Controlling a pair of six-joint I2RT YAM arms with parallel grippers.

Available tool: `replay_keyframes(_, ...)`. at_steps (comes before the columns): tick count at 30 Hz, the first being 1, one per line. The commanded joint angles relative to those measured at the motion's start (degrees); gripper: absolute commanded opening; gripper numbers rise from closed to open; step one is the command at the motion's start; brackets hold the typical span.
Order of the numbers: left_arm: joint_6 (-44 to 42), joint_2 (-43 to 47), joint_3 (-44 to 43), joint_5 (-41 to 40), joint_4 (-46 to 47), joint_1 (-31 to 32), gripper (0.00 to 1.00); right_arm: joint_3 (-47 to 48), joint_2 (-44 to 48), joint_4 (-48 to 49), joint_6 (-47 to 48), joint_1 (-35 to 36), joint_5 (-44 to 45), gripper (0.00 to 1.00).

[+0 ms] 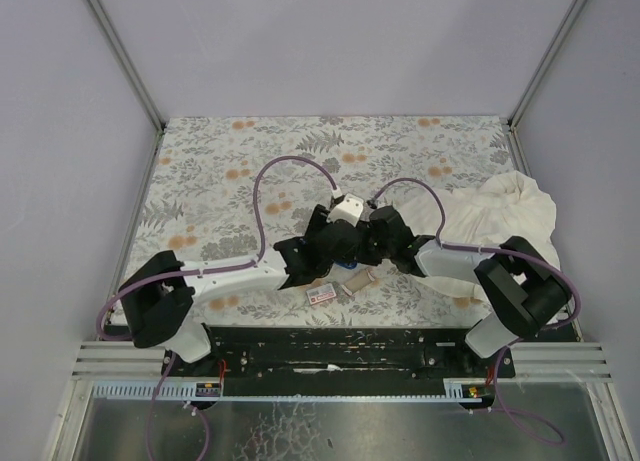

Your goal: Load the staples into the stapler

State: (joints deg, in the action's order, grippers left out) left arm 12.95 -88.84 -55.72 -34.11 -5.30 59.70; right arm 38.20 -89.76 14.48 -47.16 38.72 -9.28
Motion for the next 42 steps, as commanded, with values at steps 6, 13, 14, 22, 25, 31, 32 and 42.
replay_keyframes(6, -7.13, 5.70, -1.46, 29.64, -0.53, -10.07, 0.88, 0.25, 9.66, -12.83, 12.78, -4.66, 1.87, 0.66)
replay_keyframes(13, -21.89, -1.42, -10.29, 39.89, -15.17, -13.34, 0.86, 2.55, 13.29, -20.57, 20.14, -8.57, -4.55, 0.75)
replay_keyframes(14, -23.86, -2.03, -9.89, 40.76, -15.35, -13.43, 0.85, 2.49, 14.04, -21.37, 20.57, -8.95, -4.67, 0.77)
replay_keyframes(22, -29.65, -4.99, -8.28, 48.01, -16.82, -13.99, 0.85, 0.31, 22.05, -22.52, 20.69, -11.63, -8.54, 0.86)
replay_keyframes(25, -29.97, -5.81, -7.91, 48.33, -16.50, -13.99, 0.85, -0.17, 23.77, -22.75, 20.39, -11.89, -9.52, 0.86)
replay_keyframes(31, -30.10, -8.57, -9.22, 49.25, -18.32, -14.00, 0.84, -0.53, 25.94, -22.91, 19.48, -12.13, -10.59, 0.87)
replay_keyframes(32, -30.10, -9.04, -9.25, 48.73, -18.30, -13.99, 0.83, -0.56, 26.33, -22.94, 19.33, -12.14, -10.65, 0.87)
replay_keyframes(42, -25.65, -9.26, -7.26, 37.83, -10.46, -14.06, 0.47, -0.96, 30.26, -23.71, 17.65, -12.17, -9.58, 0.86)
